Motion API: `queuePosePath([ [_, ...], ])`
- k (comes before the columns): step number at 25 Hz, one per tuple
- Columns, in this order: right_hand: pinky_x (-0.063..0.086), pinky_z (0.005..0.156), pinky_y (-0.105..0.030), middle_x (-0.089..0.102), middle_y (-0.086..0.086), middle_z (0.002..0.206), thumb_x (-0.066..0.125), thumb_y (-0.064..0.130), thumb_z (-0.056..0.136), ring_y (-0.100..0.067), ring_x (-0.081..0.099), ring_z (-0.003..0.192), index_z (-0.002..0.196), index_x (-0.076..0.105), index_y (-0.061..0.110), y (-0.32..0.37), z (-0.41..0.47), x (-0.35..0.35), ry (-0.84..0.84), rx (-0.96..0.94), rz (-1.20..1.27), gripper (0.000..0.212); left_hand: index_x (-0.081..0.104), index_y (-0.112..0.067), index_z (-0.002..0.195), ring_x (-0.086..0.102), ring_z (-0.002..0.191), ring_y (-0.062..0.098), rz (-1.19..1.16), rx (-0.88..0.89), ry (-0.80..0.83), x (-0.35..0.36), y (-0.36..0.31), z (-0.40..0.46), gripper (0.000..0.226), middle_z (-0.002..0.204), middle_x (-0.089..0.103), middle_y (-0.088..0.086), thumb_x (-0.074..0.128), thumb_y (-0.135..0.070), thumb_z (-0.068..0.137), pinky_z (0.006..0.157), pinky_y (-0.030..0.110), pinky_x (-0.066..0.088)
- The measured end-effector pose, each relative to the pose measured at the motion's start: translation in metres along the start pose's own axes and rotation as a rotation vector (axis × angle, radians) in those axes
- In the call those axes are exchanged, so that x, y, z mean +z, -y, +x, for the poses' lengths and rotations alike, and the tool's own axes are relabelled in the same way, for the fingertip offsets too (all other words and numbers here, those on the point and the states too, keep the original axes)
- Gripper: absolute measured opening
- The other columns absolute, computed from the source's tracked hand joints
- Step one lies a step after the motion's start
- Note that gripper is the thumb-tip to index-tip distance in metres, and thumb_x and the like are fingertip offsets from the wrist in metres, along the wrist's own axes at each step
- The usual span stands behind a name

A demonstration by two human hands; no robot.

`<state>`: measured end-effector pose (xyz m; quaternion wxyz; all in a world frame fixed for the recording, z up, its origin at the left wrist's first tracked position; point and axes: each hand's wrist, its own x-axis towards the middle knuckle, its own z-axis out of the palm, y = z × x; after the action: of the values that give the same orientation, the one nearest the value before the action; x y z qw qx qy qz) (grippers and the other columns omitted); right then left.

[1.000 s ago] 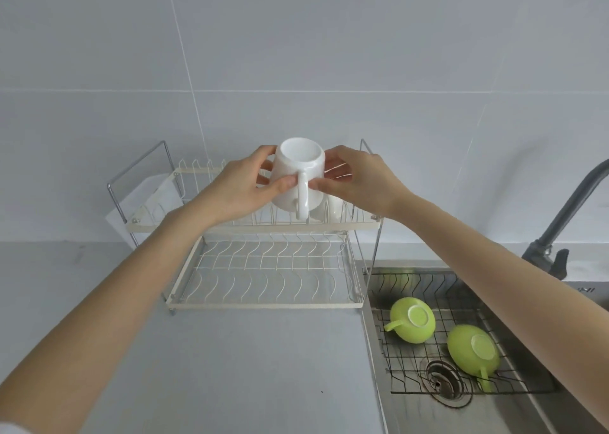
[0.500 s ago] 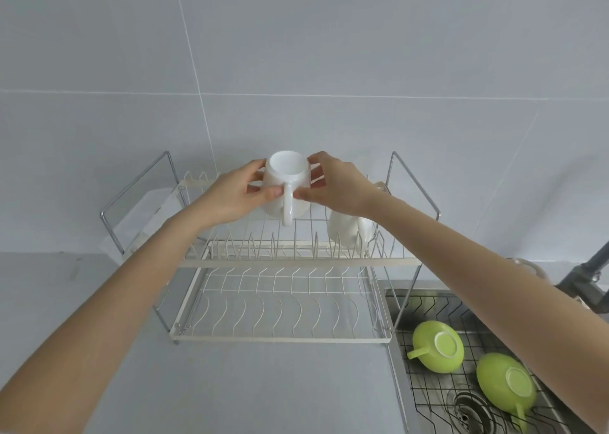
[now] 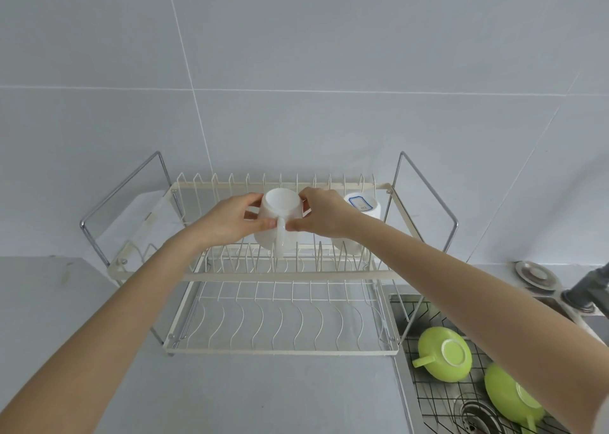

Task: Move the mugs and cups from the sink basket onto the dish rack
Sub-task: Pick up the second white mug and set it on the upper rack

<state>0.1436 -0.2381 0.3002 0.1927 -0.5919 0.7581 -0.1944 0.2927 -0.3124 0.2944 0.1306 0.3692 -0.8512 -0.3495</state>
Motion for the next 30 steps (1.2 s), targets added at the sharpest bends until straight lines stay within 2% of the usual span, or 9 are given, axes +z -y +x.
queuePosePath([
  [4, 0.047, 0.097, -0.039, 0.060, -0.012, 0.124, 0.066, 0.033, 0.080, -0.027, 0.053, 0.116, 0.123, 0.051, 0.004, 0.001, 0.001, -0.001, 0.017, 0.007, -0.030, 0.053, 0.044, -0.014, 0.133, 0.056, 0.118, 0.021, -0.009, -0.022, 0.041, -0.001, 0.000, 0.000, 0.050, 0.136, 0.053, 0.004, 0.059, -0.024, 0.085, 0.091, 0.027, 0.039],
  [11, 0.046, 0.097, -0.040, 0.055, -0.012, 0.128, 0.064, 0.036, 0.082, -0.028, 0.051, 0.118, 0.127, 0.046, 0.006, 0.002, 0.002, 0.003, 0.007, 0.033, -0.033, 0.057, 0.039, -0.017, 0.136, 0.052, 0.105, 0.012, 0.022, 0.004, 0.061, 0.000, -0.004, 0.001, 0.049, 0.136, 0.051, 0.003, 0.054, -0.018, 0.089, 0.087, 0.023, 0.035],
  [14, 0.047, 0.097, -0.039, 0.056, -0.012, 0.128, 0.065, 0.035, 0.081, -0.028, 0.052, 0.117, 0.127, 0.046, 0.006, 0.002, 0.001, 0.003, 0.014, 0.029, -0.046, 0.057, 0.038, -0.018, 0.136, 0.055, 0.107, 0.013, 0.018, 0.002, 0.067, -0.001, -0.004, 0.000, 0.049, 0.136, 0.051, 0.002, 0.054, -0.019, 0.089, 0.089, 0.025, 0.037],
  [16, 0.046, 0.097, -0.039, 0.055, -0.013, 0.129, 0.064, 0.033, 0.082, -0.029, 0.052, 0.117, 0.129, 0.045, 0.006, 0.002, -0.001, 0.001, 0.026, 0.020, -0.088, 0.057, 0.036, -0.018, 0.137, 0.056, 0.114, 0.019, 0.045, -0.032, 0.076, -0.003, -0.004, 0.000, 0.053, 0.140, 0.048, 0.002, 0.056, -0.022, 0.088, 0.096, 0.032, 0.041],
  [20, 0.041, 0.103, -0.041, 0.051, -0.016, 0.135, 0.056, 0.031, 0.089, -0.031, 0.047, 0.123, 0.135, 0.039, 0.003, 0.002, -0.015, -0.012, 0.006, -0.025, -0.139, 0.056, 0.018, -0.011, 0.144, 0.043, 0.131, 0.026, 0.197, -0.108, 0.035, -0.008, -0.017, -0.008, 0.065, 0.149, 0.034, 0.008, 0.053, -0.023, 0.090, 0.107, 0.034, 0.033],
  [25, 0.026, 0.113, -0.033, 0.035, -0.006, 0.151, 0.044, 0.027, 0.095, -0.023, 0.032, 0.139, 0.143, 0.032, 0.012, -0.001, -0.059, -0.040, -0.036, -0.193, -0.320, 0.052, 0.033, -0.013, 0.139, 0.039, 0.133, 0.030, 0.629, -0.059, -0.167, -0.013, -0.064, -0.034, 0.049, 0.146, 0.041, 0.011, 0.041, -0.029, 0.094, 0.106, 0.039, 0.035],
  [28, 0.023, 0.113, -0.031, 0.034, -0.006, 0.151, 0.042, 0.027, 0.096, -0.021, 0.029, 0.140, 0.143, 0.032, 0.013, -0.011, -0.092, -0.060, -0.105, -0.212, -0.354, 0.051, 0.039, -0.015, 0.135, 0.042, 0.129, 0.030, 0.730, -0.040, -0.223, -0.004, -0.099, -0.054, 0.046, 0.142, 0.046, 0.009, 0.039, -0.032, 0.093, 0.100, 0.041, 0.040],
  [30, 0.019, 0.114, -0.029, 0.036, -0.007, 0.150, 0.041, 0.027, 0.096, -0.020, 0.026, 0.142, 0.143, 0.032, 0.013, -0.024, -0.116, -0.072, -0.172, -0.220, -0.365, 0.050, 0.037, -0.015, 0.137, 0.041, 0.130, 0.028, 0.747, -0.005, -0.231, 0.012, -0.121, -0.070, 0.047, 0.143, 0.044, 0.006, 0.037, -0.035, 0.093, 0.099, 0.040, 0.039],
])
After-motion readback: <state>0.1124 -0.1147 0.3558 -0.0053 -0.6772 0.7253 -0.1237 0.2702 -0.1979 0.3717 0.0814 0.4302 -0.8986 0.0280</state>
